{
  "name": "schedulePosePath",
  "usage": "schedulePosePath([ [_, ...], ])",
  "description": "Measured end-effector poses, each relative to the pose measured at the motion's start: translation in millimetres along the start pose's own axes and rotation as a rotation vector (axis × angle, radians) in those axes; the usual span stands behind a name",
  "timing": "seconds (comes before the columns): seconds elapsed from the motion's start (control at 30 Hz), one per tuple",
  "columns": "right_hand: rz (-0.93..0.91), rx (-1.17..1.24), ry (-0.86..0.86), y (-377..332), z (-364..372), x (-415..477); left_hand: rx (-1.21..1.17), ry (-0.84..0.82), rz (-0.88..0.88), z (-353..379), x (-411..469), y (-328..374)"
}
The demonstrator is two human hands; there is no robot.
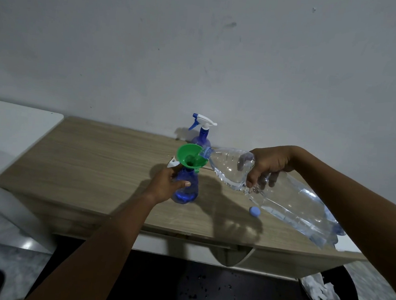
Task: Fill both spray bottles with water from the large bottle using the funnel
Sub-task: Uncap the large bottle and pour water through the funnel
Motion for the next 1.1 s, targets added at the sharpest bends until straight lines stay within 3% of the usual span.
schedulePosePath([
  [1.1,0.022,-0.02,0.002,-0.3,-1.7,-0.1,0.058,-0.001,-0.013,-1.6,-3.3,5.3],
])
Point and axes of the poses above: each hand's wrist, its own x-axis towards the middle knuckle, its own z-axis out of the palm, y = z × x, the point moved 1 cm from there along x, towards the middle knuckle, and after that the axes turned 2 degrees about y, right-handed, at the moved point
